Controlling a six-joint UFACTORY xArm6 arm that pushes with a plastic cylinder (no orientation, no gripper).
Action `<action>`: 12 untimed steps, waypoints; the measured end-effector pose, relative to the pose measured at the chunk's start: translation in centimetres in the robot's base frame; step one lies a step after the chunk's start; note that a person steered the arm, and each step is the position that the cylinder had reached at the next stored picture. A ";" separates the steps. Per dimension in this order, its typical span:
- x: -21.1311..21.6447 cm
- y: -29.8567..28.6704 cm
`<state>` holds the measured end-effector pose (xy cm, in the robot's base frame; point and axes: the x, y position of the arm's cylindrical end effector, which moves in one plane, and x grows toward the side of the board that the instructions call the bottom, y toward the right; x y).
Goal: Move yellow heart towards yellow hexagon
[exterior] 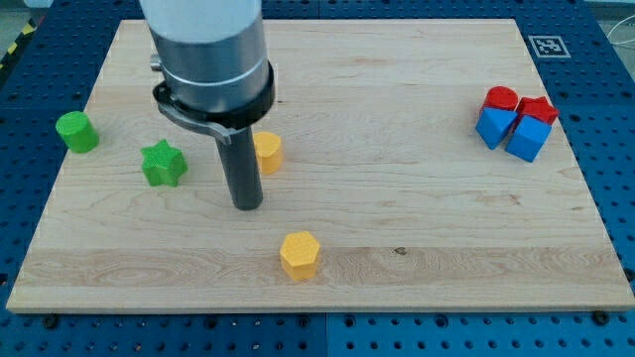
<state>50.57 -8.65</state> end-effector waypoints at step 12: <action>-6.2 5.1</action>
<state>44.38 -3.58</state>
